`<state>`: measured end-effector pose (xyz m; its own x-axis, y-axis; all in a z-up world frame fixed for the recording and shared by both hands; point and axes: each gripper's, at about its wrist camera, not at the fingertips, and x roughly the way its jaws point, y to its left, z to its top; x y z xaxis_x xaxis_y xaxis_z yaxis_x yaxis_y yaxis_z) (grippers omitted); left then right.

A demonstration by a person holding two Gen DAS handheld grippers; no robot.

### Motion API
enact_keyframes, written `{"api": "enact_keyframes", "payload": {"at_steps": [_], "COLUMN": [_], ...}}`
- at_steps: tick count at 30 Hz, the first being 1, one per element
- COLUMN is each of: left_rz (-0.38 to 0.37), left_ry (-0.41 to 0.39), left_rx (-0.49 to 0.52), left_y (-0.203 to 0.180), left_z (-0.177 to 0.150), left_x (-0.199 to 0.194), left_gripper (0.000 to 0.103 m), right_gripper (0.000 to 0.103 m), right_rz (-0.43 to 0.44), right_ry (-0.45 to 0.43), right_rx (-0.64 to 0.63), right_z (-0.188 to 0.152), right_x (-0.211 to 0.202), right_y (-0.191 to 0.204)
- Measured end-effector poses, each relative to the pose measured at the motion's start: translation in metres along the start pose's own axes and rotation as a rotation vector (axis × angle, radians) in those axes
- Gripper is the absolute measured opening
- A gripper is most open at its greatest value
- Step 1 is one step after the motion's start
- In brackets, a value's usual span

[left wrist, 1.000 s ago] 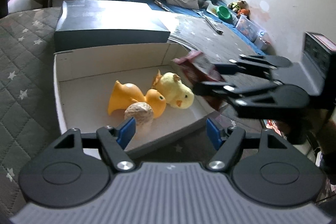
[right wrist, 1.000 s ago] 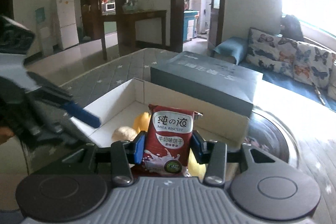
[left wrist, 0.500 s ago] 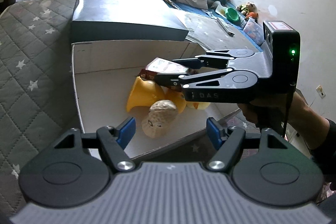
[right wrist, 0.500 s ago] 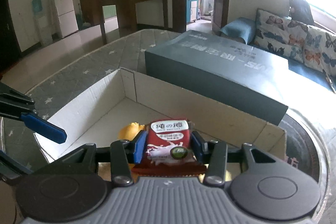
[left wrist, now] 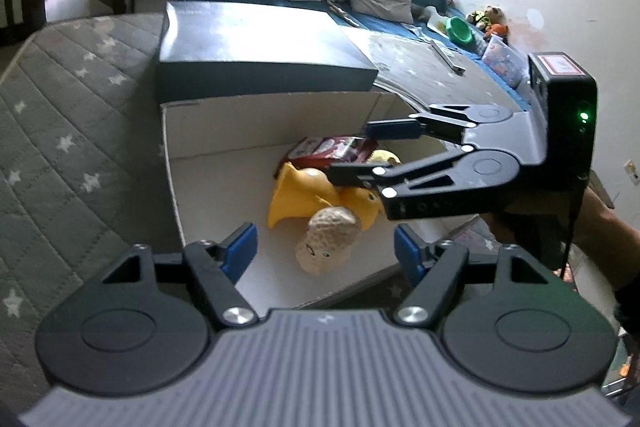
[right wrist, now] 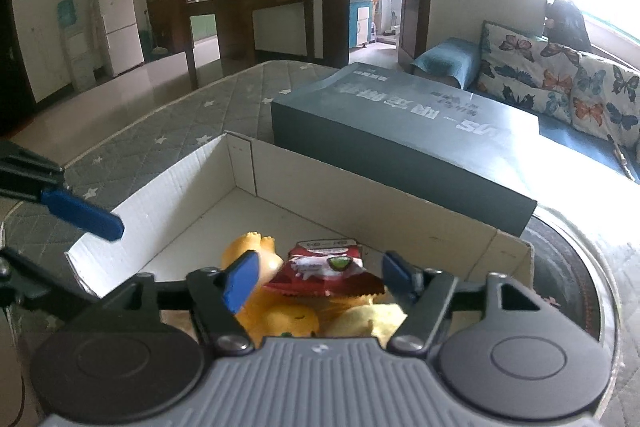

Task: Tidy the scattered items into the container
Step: 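Carry the red packet into the white box and open the right gripper, then withdraw both open grippers from the box toward the dark grey lid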

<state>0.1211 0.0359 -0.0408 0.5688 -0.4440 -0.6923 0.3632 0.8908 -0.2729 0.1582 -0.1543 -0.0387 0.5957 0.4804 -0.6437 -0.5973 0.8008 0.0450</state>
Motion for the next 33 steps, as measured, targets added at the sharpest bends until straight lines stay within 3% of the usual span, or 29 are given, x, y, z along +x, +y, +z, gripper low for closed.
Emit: {"api": "enact_keyframes", "payload": {"at_steps": [13,22,26,33], "left_rz": [0.123,0.167,0.15,0.222], "left_ry": [-0.093,-0.167,-0.167,-0.153], "left_rx": [0.099,0.074,0.047,0.007], "left_y": [-0.021,-0.027,-0.023,-0.018], "left_z": [0.001,-0.003,-0.001,0.001], "left_x": [-0.017,-0.033,-0.036,-0.03], "left_gripper": [0.103,0.103,0.103,0.103], "right_gripper": [0.101,0.103,0.103,0.103], "right_rz": [-0.058,-0.078,-0.097,-0.125], "right_ry": [-0.063,-0.111,-0.119,-0.116], "right_rx": [-0.02,0.041,0.062,0.081], "right_z": [-0.013,-0.024,-0.028,-0.035], "right_x": [-0.035,-0.061,-0.068,-0.071], "right_y": [0.006,0.002,-0.002,-0.009]}}
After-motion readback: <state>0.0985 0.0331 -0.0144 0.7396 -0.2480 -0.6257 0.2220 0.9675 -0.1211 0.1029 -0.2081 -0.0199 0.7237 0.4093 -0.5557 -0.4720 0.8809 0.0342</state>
